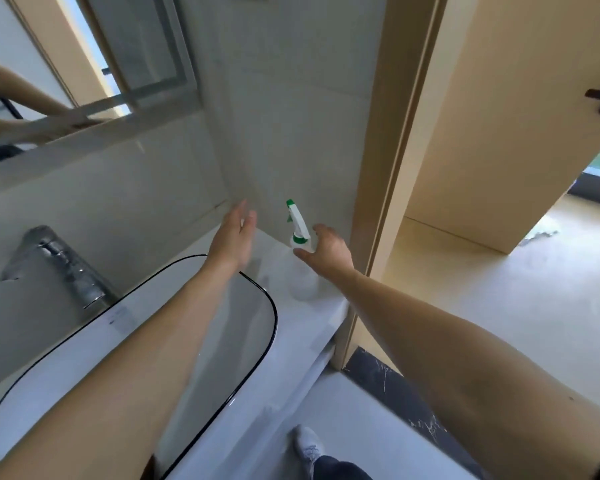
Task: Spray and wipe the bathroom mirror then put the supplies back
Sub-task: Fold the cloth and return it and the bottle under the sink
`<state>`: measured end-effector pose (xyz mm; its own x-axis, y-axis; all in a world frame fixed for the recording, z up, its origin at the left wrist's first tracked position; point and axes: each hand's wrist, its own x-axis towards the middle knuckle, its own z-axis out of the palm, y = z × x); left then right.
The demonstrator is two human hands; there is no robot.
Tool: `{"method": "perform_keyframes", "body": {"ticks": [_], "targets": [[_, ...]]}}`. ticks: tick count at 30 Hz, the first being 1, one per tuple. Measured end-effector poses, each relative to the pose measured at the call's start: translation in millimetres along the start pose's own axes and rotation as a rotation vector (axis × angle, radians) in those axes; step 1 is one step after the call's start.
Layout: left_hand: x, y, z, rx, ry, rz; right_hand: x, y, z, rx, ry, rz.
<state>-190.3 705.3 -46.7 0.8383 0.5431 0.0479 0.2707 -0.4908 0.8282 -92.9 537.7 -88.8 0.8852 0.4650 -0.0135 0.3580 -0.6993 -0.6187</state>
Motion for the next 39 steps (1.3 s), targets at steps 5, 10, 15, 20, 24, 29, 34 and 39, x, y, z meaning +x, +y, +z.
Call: {"method": "perform_keyframes", "body": {"ticks": [5,10,15,20,24,29,34,39], "targets": [[10.4,-12.3,13.0,-0.031,-0.031,-0.028,19.6,1.2,23.6,0.052,0.022,0.063],[19.5,-22.3,4.1,-0.036,-0.003,-0.006,33.0,-4.9,35.7,0.063,0.041,0.094],[25.5,-20.3,-28.8,-0.037,0.061,-0.014,45.3,-26.1,26.0,0.148,0.049,0.038],[31.6,-0.4,-74.1,0.024,0.221,0.027,61.2,-84.7,-15.3,0.248,0.09,-0.127],[22.7,20.7,-110.5,0.0,0.333,0.081,64.9,-140.3,-38.9,0.364,0.108,-0.271],[-6.5,40.8,-147.9,-0.064,0.431,0.116,45.8,-206.0,-55.5,0.43,0.075,-0.454],[-47.5,47.6,-187.7,-0.141,0.547,0.065,11.0,-259.2,-56.9,0.57,-0.055,-0.572],[-101.5,49.6,-230.0,-0.185,0.698,0.035,-29.4,-287.5,-49.8,0.713,-0.31,-0.639]]}}
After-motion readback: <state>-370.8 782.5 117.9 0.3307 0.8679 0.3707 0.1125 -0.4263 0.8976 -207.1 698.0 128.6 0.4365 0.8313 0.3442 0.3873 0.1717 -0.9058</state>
